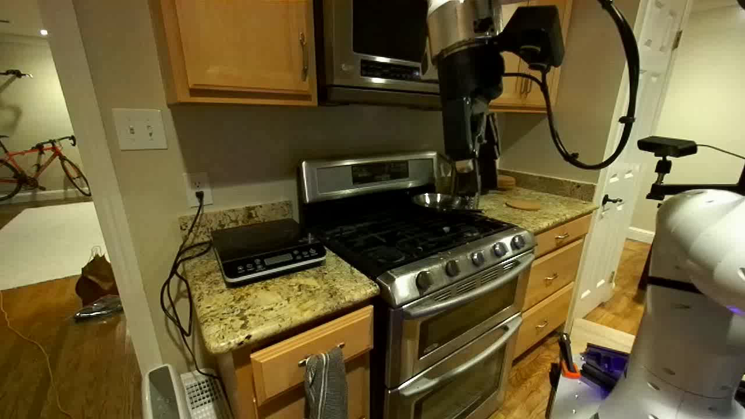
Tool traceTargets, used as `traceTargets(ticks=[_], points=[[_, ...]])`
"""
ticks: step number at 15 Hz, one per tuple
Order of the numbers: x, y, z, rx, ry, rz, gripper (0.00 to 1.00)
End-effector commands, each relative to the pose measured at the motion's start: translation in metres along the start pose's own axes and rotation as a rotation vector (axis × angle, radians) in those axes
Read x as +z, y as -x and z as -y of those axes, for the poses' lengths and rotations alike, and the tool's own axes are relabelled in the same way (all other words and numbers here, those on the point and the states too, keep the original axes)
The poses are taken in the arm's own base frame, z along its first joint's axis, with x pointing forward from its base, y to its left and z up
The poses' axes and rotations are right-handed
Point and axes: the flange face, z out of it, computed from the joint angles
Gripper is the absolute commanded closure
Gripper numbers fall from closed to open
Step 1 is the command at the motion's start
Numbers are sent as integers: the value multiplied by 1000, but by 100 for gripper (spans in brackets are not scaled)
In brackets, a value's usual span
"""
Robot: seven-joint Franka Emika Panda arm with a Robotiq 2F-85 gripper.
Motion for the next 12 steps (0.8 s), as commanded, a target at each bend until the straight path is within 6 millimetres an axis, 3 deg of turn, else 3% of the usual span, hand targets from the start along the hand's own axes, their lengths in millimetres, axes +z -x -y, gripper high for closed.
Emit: traceTargets(ticks=[1, 7, 12], points=[[-1, 0, 0, 0, 0, 1, 0], [1, -2, -1, -1, -2, -3, 0], [24, -21, -3, -12, 45, -39, 0]])
